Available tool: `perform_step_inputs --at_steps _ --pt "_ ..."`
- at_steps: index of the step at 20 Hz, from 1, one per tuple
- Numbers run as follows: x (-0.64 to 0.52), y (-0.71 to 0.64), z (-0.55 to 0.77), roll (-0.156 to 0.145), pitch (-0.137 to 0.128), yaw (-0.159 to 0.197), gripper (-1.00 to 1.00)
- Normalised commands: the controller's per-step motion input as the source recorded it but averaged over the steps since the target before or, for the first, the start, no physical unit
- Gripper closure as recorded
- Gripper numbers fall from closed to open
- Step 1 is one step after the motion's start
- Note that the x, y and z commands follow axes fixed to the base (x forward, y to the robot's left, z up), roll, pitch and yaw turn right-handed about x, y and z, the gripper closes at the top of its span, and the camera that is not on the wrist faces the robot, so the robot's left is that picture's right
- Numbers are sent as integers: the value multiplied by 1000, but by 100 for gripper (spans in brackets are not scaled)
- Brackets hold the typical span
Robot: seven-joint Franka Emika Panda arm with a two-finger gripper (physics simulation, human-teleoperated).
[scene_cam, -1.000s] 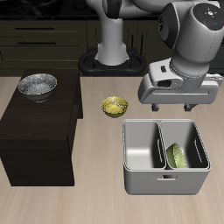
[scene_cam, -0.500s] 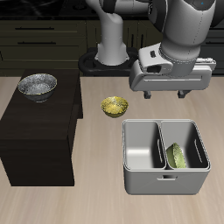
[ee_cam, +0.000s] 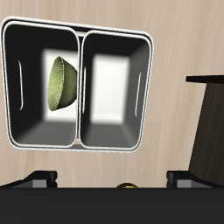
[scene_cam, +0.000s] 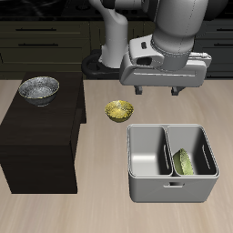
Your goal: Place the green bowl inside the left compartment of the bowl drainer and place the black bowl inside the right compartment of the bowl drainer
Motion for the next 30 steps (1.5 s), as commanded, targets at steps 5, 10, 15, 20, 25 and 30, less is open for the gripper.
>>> perform_step_inputs --at_steps 5,10,15,20,25,30 --pt "-94 -332 155 -11 -29 3 -100" --pt "-165 -233 155 -9 -15 2 -100" --pt "-126 -395 181 3 -15 17 -100" --pt "-14 -446 116 -19 2 -22 -100" --pt "-61 -361 13 -26 -10 -8 -100" --pt "-117 -370 -61 -35 -11 -10 -100"
